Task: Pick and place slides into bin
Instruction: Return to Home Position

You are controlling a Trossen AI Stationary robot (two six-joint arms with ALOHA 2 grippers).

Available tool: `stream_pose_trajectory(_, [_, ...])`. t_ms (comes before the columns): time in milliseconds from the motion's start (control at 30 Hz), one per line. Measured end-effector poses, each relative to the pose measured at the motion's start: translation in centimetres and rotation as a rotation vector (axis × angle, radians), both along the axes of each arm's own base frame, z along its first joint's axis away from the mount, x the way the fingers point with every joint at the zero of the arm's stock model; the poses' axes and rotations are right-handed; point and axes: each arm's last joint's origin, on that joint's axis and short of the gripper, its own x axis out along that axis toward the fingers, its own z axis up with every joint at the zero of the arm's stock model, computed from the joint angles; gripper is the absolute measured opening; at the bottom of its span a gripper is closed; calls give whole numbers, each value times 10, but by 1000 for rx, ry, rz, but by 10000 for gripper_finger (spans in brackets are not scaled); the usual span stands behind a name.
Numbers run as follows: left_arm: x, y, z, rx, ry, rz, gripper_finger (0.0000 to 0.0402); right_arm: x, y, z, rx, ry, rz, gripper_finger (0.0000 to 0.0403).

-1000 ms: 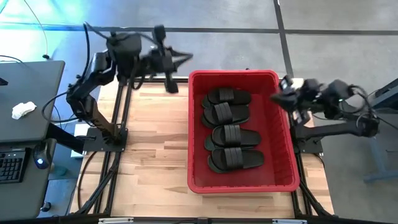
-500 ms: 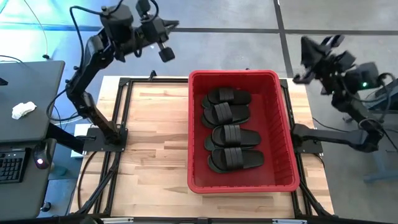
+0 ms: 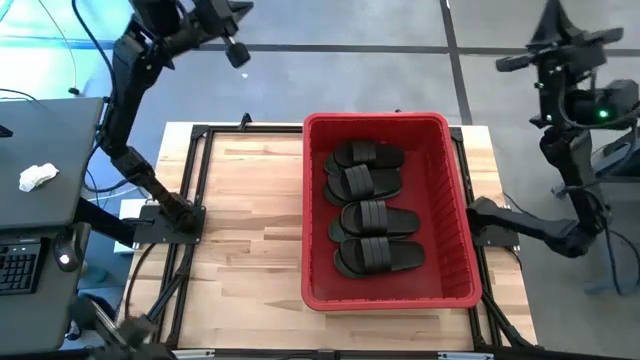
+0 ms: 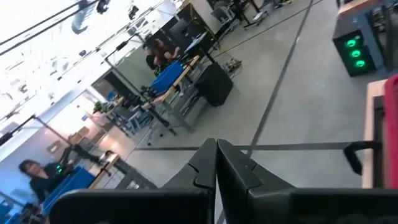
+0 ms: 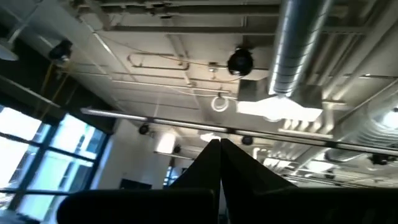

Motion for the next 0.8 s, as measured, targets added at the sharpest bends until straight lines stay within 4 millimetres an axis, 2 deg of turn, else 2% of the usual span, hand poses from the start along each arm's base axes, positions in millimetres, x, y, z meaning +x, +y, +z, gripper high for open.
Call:
stream_pose_trajectory(167, [-27,17,0,-20,-25,40,1,-22,23,-12,-58,-81,-74,0])
stream_pose_trajectory(367, [-47,27,0,-27,-39,73,0,-47,57,-49,-100,-156,-144,0])
stream_pose_trajectory(600, [-51,28,0,-25,-37,84,0,-70,86,-78,-110,-207,-263,0])
stream_pose_trajectory(800, [-49,31,-9,-76,-19,40,0,-80,101,-103,-63,-207,-236,0])
